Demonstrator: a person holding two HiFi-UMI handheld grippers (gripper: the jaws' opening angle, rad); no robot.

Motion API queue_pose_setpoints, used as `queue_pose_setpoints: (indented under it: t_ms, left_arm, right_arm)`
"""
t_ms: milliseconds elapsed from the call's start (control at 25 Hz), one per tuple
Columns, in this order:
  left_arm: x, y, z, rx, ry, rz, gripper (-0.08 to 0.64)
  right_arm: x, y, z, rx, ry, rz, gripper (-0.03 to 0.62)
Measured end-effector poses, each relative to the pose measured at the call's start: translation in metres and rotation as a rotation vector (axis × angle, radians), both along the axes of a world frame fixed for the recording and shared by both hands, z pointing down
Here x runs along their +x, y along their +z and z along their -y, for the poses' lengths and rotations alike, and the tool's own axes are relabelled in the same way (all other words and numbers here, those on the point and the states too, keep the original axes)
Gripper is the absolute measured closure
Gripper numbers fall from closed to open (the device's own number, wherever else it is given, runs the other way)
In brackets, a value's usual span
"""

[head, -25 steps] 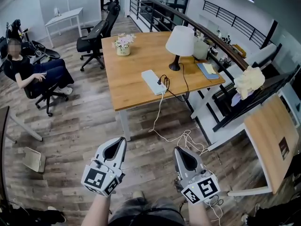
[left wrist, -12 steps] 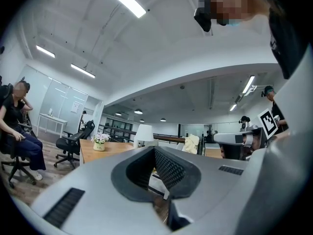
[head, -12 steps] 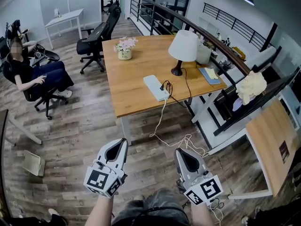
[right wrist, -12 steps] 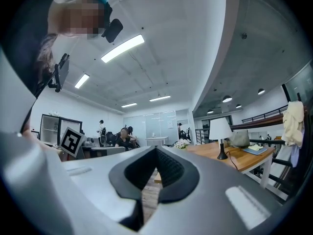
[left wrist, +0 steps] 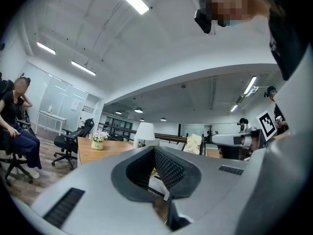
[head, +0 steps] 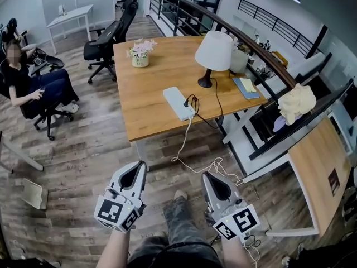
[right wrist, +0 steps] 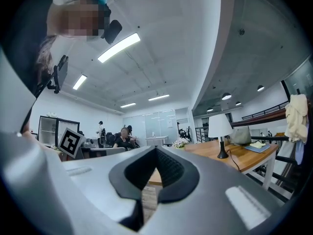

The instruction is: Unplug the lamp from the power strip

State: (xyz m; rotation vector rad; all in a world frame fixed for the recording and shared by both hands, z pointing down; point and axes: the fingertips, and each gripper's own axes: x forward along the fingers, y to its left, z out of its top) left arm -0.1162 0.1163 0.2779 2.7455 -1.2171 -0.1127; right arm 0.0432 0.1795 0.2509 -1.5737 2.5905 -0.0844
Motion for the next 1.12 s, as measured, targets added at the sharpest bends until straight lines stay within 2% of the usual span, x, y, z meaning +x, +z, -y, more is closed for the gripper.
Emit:
queue_pose_setpoints:
  t_ms: [280, 680, 960, 1120]
  left_arm:
    - [0.027, 0.005, 0.056, -0.003, 0.011, 0.013, 0.563]
    - [0.092, 0.04, 0.148, -0.032, 0.06, 0.047, 0.563]
    - [0.123, 0.065, 0.202, -0.058, 0.055, 0.051, 0.563]
    - [0.14, 0.086, 0.222, -0.111, 0.055, 0.089, 0.563]
  right_arm:
    - [0.013, 0.012, 0.07, -0.007, -0.028, 0.03, 0.584]
    - [0.048, 0.06, 0.173, -0.13, -0.069, 0.033, 0.584]
    - [0.058, 0.086, 0.24, -0.177, -0.115, 0.048, 0.584]
    - [0.067, 0.103, 0.268, -0.209, -0.123, 0.038, 0.584]
